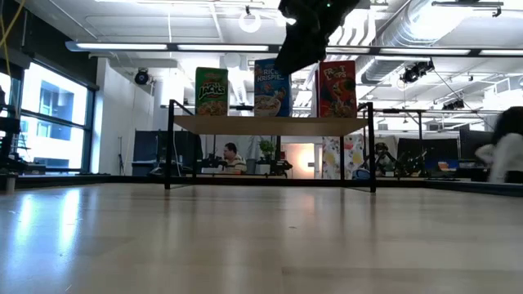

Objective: Stack cereal on shelf
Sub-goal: Put the blue cereal box on the shelf

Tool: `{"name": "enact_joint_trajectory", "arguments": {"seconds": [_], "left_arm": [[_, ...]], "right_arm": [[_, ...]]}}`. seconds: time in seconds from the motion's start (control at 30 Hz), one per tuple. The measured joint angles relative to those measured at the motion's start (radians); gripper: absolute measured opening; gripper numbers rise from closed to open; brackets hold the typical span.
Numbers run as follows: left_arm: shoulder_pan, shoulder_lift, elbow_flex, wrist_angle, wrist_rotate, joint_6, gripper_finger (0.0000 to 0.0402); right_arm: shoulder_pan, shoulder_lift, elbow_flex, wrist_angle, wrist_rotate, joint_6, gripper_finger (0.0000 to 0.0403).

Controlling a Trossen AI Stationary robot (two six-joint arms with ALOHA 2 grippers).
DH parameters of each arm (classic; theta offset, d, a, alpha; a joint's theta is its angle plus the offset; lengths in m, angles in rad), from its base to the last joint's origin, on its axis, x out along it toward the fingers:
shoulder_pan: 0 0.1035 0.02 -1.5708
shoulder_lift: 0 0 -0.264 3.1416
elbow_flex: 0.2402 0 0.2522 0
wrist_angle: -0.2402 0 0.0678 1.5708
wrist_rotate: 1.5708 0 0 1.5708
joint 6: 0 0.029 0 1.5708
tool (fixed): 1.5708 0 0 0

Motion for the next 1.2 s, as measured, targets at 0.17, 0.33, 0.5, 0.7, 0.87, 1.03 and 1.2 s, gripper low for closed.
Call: {"name": "enact_joint_trajectory", "arguments": {"seconds": [0.17,0.33,0.5,0.7,0.87,1.03,1.2], "left_arm": [[0.0,0.0,0.0,0.0,0.0,0.0,0.0236],[0.0,0.0,0.0,0.0,0.0,0.0,0.0236],[0.0,0.0,0.0,0.0,0.0,0.0,0.0236],[0.0,0.0,0.0,0.0,0.0,0.0,0.0236],[0.0,0.0,0.0,0.0,0.0,0.0,0.0236],[0.0,0.0,0.0,0.0,0.0,0.0,0.0236],[0.0,0.0,0.0,0.0,0.0,0.0,0.0236]], "right_arm": [[0.001,0.017,0.0,-0.005,0.023,-0.003,0.0239],[-0.003,0.022,0.0,-0.006,0.04,-0.002,0.0239],[-0.003,0.022,0.0,-0.008,0.055,0.001,0.0239],[-0.003,0.022,0.0,-0.01,0.078,0.007,0.0239],[-0.003,0.023,-0.001,0.003,0.106,0.009,0.0239],[-0.003,0.023,-0.001,0.009,0.112,0.039,0.0239],[-0.002,0.023,-0.001,0.013,0.138,0.056,0.0239]]}}
